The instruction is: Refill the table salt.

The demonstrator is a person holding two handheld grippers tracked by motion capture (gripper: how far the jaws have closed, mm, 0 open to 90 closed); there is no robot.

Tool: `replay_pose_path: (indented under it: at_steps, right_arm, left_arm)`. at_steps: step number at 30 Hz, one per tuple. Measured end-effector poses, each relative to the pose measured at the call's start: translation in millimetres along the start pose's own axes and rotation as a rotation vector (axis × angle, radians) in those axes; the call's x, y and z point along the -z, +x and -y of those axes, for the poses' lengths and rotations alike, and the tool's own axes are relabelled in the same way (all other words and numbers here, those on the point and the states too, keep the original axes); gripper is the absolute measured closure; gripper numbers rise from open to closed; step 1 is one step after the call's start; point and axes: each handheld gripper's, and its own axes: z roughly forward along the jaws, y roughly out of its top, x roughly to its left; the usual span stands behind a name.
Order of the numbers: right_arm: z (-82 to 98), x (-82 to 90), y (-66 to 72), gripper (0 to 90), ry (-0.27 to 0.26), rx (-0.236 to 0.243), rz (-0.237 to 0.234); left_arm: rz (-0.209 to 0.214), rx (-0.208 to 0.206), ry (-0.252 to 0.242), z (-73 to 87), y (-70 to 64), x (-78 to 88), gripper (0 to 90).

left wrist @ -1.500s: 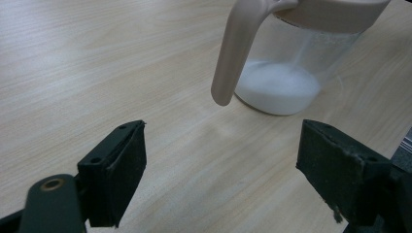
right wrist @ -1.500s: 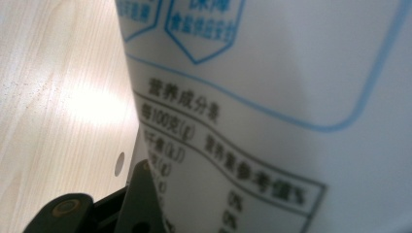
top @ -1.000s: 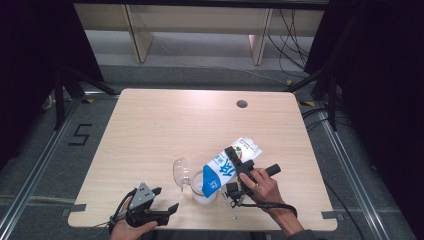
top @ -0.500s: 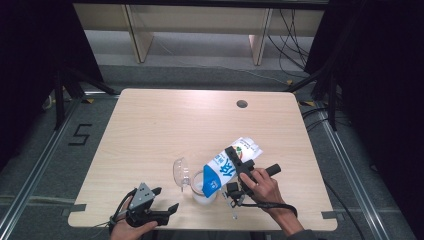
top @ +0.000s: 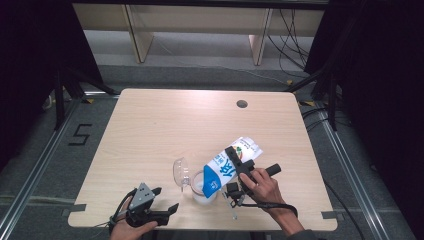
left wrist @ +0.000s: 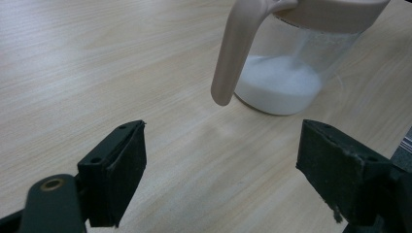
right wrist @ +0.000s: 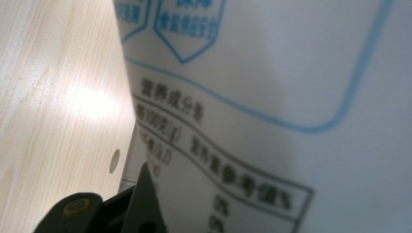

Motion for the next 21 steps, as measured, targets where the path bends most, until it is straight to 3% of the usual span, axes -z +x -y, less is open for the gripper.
replay_pose_path:
  at_steps: [7,8,21]
  right_arm:
    - [0.0,0.6,0.0,66.6,0.006,-0.002,0.002]
    - [-0.4,0.0,-2.0,66.9,-0.004,0.025,0.007]
    - [-1.2,0.5,-1.3,68.3,0.009,0.011,-0.007]
  left_arm:
    - [0.000,-0.001,0.002,0.0,0.0,0.0,17.7]
    - [0.000,0.000,0.000,0.0,0.0,0.0,17.7]
    - [0.001,0.002,0.000,0.1,-0.2,-0.2,17.7]
